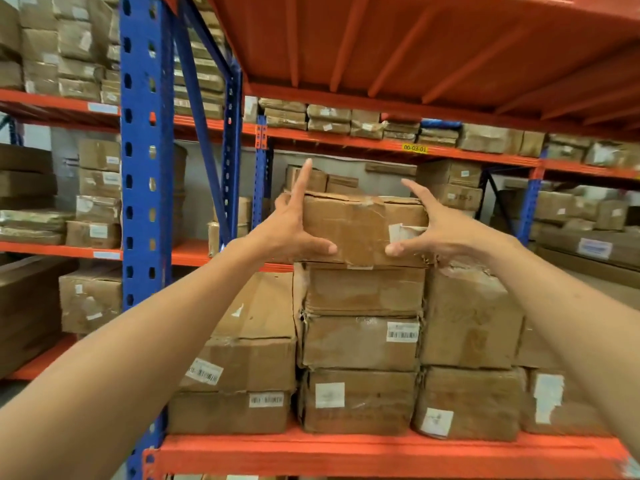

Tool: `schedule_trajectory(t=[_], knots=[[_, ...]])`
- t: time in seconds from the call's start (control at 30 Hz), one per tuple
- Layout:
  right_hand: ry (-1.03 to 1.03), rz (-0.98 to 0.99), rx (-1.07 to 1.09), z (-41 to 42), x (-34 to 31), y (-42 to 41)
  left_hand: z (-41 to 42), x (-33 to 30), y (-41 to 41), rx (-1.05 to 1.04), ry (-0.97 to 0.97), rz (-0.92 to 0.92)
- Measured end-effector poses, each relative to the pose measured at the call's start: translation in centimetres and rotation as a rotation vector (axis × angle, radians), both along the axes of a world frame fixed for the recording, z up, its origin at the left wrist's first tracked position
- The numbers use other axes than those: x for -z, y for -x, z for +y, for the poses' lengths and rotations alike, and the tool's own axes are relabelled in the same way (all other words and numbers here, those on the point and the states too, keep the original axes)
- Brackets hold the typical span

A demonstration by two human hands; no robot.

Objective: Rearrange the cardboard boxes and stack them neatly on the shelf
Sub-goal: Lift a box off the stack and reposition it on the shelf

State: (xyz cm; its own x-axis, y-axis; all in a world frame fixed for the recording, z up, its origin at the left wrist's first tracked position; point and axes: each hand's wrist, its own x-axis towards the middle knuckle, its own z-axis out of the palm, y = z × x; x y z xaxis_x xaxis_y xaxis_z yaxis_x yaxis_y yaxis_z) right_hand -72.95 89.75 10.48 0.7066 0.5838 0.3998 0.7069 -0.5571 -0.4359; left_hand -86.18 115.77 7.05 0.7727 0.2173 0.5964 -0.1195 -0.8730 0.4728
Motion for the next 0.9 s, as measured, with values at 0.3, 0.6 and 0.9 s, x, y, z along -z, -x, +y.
schedule_trajectory(t=[0.3, 0.6, 0.9], knots=[[-0.289, -0.083, -0.113, 1.9, 2.4, -0.8, 0.0, -0.8, 0.9, -0.002, -0.014, 0.048], [-0.429, -0.106, -0.278, 11.3, 3.8, 4.6, 6.2, -3.2, 10.1, -0.234, -0.162, 0.031], [-0.648, -0.049, -0.291, 15.1, 6.0, 8.0, 8.6, -5.4, 13.9, -0.274, -0.269, 0.127]])
